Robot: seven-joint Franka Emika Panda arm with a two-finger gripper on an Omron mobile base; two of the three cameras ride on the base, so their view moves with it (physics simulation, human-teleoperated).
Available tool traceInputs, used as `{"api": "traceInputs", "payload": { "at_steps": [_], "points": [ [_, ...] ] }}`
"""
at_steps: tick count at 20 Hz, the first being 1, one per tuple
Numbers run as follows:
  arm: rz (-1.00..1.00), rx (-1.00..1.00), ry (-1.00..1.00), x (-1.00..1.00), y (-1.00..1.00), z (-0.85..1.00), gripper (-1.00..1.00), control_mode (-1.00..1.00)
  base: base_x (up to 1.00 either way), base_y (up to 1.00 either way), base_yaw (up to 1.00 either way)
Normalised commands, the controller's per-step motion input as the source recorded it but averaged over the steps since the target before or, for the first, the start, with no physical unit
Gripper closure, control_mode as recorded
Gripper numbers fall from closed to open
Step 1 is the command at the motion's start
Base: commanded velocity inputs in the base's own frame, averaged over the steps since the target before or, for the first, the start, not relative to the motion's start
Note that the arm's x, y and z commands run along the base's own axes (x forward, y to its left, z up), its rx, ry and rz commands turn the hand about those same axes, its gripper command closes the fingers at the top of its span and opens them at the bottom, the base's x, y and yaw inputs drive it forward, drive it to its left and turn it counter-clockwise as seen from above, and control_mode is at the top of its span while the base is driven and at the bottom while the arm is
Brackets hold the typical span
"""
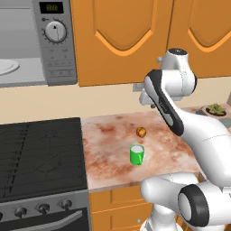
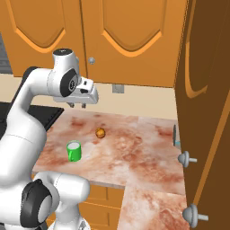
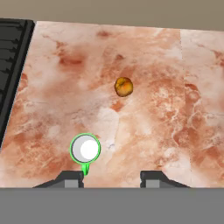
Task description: Pick the mug from the counter and place it inside the microwave. Then close the microwave.
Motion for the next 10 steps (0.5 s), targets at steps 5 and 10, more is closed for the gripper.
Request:
{"api": "traceInputs", "payload": {
  "at_steps": [5,10],
  "points": [
    [0.00,0.01,0.00,-0.02,0.00,-0.03,-1.00,-1.00,0.00,0.00,0.00],
    [0.00,0.04,0.00,-0.01,0.01,-0.44,-1.00,-1.00,0.00,0.00,0.00]
  ]
}}
